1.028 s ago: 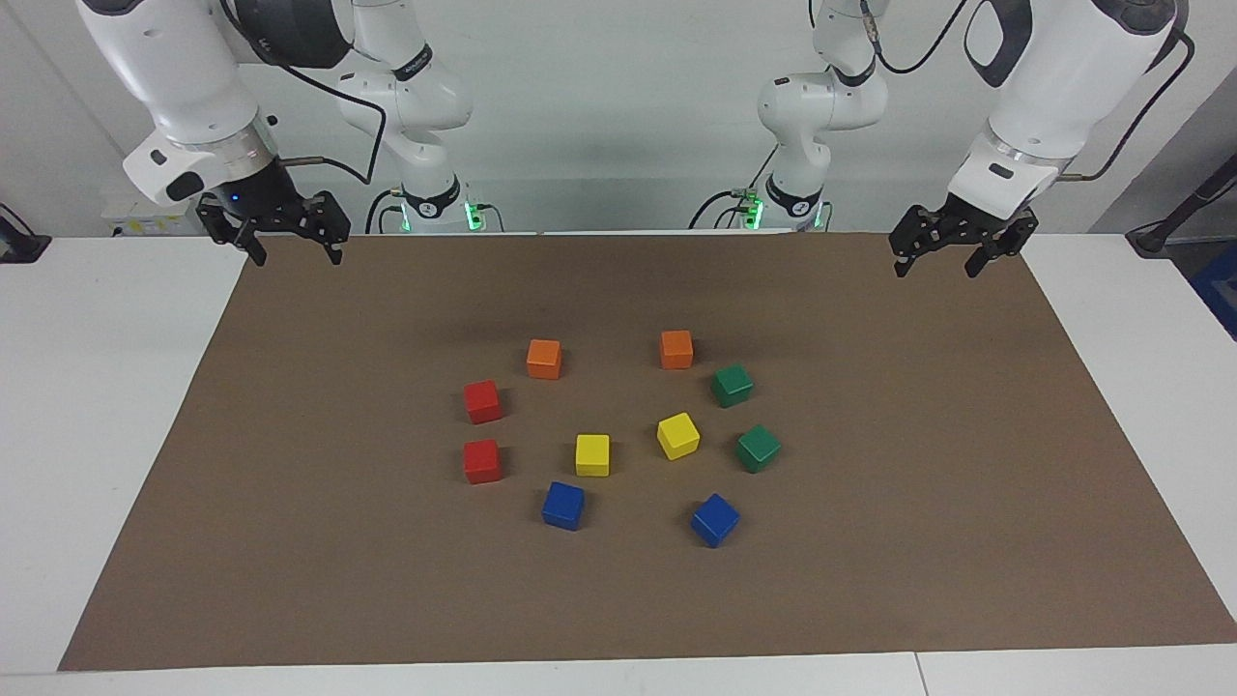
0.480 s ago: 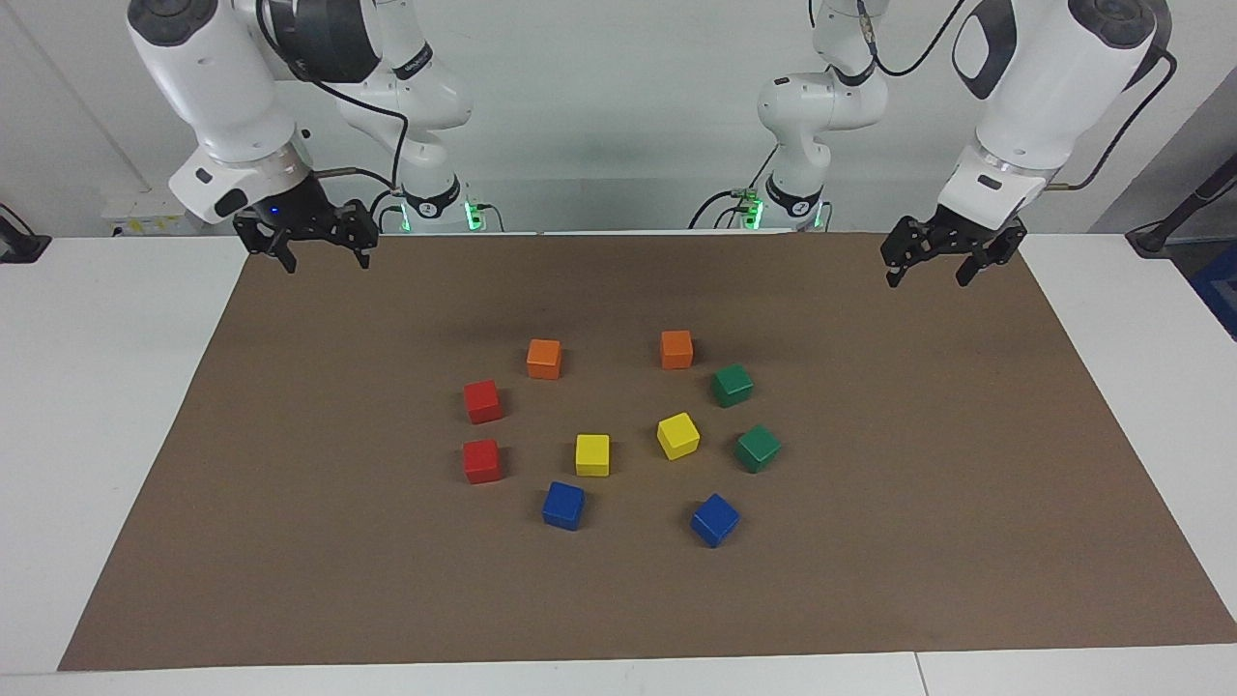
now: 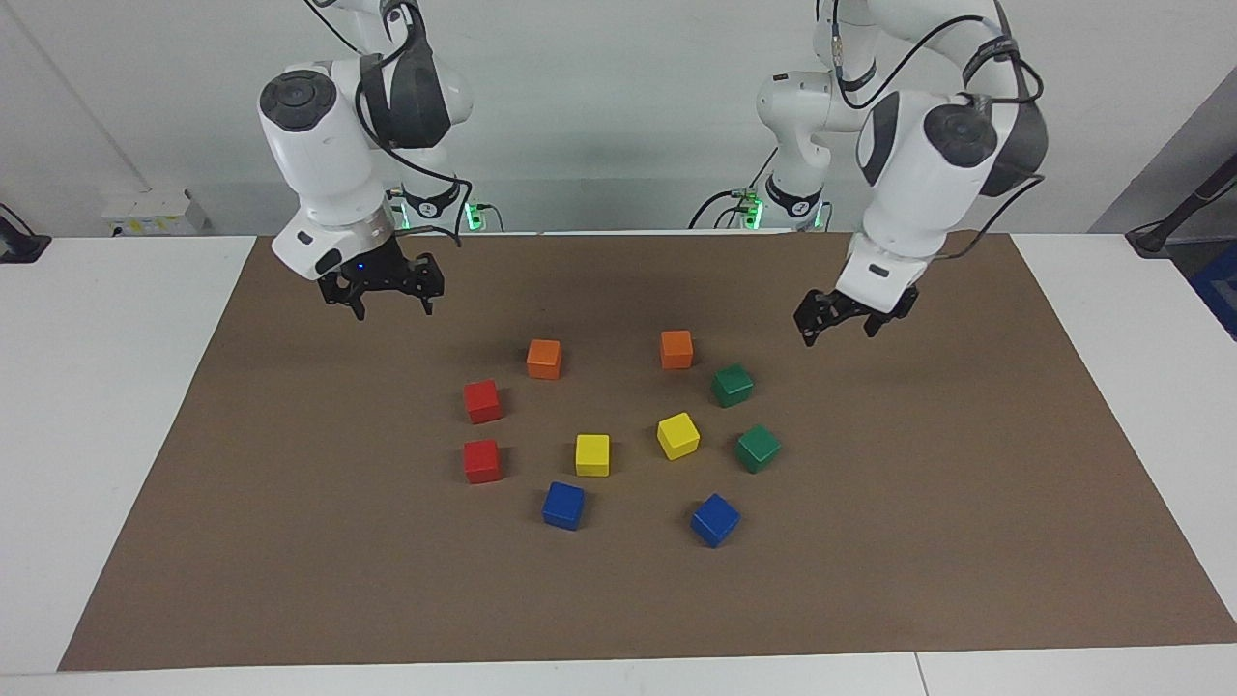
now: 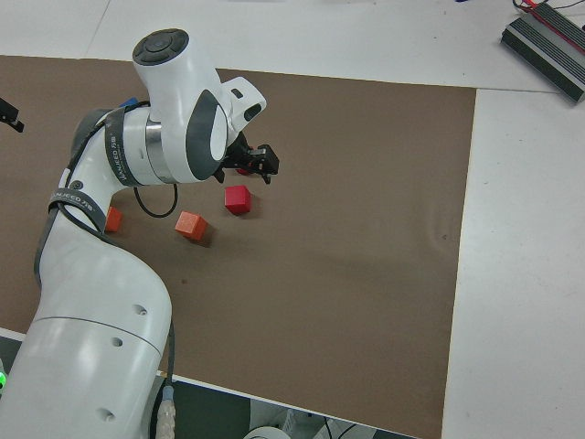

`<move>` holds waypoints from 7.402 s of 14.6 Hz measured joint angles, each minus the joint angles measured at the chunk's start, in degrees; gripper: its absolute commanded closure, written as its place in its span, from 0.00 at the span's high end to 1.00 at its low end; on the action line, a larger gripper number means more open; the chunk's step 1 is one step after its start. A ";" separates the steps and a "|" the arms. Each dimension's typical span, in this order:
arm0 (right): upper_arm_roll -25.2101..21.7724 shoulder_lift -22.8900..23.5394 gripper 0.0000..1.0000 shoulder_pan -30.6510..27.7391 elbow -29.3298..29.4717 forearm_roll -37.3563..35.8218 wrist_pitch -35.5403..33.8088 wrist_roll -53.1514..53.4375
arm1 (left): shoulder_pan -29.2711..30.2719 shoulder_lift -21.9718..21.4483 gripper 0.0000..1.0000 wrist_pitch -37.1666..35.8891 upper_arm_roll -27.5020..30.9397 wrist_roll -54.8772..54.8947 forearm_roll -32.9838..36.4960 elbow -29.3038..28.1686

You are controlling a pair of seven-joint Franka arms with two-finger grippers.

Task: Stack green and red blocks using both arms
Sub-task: 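Grasp green block with the left gripper while the right gripper grasps red block, then carry green block outward with the left gripper while the right gripper carries red, then release the green block with the left gripper while the right gripper releases red, then grasp the second green block with the left gripper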

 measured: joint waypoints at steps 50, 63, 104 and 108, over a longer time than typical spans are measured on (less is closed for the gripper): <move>0.08 17.49 0.00 6.43 -6.17 0.50 25.48 3.49 | 19.72 14.56 0.00 16.80 1.68 31.07 6.14 -2.68; -1.12 16.41 0.00 -11.68 2.95 0.45 16.50 -7.78 | 19.75 14.71 1.00 17.14 1.61 30.98 1.57 -3.55; -1.02 22.76 1.00 -13.52 1.30 0.45 23.46 -18.06 | -4.55 19.94 0.00 21.10 0.25 -27.10 5.22 3.15; -0.89 22.66 1.00 -13.44 1.75 0.47 23.46 -18.06 | -4.54 20.02 0.00 16.87 0.38 -28.43 5.32 5.41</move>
